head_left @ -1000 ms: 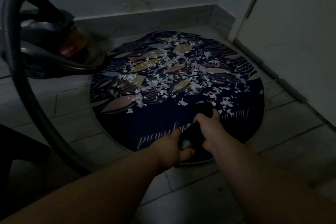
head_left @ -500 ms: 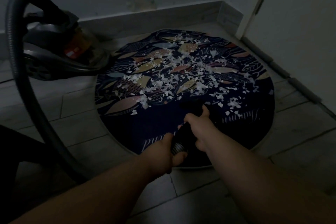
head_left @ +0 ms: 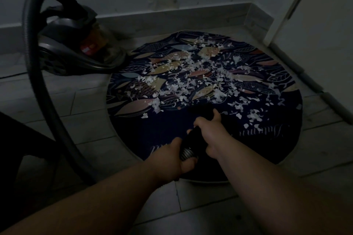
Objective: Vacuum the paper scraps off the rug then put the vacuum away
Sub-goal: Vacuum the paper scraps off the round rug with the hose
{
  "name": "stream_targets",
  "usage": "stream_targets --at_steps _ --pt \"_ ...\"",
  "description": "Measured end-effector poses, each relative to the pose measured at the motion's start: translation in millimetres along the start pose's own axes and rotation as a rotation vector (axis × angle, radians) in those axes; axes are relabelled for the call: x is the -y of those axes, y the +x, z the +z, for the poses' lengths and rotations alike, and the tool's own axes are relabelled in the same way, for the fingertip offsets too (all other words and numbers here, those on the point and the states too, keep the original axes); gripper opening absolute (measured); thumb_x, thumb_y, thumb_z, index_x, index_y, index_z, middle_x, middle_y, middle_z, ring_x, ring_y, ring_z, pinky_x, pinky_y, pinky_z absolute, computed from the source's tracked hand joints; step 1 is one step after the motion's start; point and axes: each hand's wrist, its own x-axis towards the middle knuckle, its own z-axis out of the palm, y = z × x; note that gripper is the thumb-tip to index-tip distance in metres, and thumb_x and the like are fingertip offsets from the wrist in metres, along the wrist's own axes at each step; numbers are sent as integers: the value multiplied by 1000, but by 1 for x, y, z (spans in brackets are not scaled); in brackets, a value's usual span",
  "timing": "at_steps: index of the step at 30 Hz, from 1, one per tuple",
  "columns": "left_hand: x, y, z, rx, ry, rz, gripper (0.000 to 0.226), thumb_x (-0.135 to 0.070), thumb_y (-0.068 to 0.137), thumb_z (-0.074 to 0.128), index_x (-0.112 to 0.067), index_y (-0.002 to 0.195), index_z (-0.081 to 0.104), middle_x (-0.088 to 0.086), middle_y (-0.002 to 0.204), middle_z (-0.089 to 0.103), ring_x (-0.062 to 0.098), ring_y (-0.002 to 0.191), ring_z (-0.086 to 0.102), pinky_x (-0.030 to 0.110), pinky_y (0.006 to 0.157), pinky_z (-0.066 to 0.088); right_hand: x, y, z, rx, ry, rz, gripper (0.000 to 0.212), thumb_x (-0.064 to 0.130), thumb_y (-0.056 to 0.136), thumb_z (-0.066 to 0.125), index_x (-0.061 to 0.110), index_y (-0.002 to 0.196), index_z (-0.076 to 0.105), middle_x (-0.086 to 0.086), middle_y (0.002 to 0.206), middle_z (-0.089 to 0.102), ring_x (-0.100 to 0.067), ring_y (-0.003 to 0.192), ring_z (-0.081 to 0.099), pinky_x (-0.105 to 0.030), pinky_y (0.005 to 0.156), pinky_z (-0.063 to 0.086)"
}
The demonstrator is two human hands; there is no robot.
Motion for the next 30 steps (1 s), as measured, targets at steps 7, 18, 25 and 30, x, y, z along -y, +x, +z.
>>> stream_targets --at_steps 7,18,25,30 --pt "-1 10 4 -36 4 -29 44 -49 86 59 -14 110 46 5 102 62 12 71 56 24 58 42 6 15 1 81 -26 -35 91 0 88 53 49 151 8 -13 121 52 -28 79 69 -36 61 58" --pt "7 16 9 -92 -101 -110 46 -55 76 66 -23 102 47 1 101 63 13 82 62 28 70 50 3 27 9 109 -98 -65 90 2 89 54 53 149 10 -11 105 57 -27 76 69 -39 65 59" --pt "18 5 -3 -63 -185 -167 44 -47 74 70 -24 104 48 0 103 61 16 90 64 39 82 56 -3 17 28 145 -100 -55 90 4 89 54 52 149 8 -12 109 57 -26 73 69 -37 62 58" --pt "30 -1 -7 -60 -161 -188 45 -45 76 70 -20 108 49 3 106 61 18 90 64 36 79 56 -8 13 42 143 -100 -58 90 4 89 53 51 149 7 -15 113 59 -24 67 68 -32 52 55"
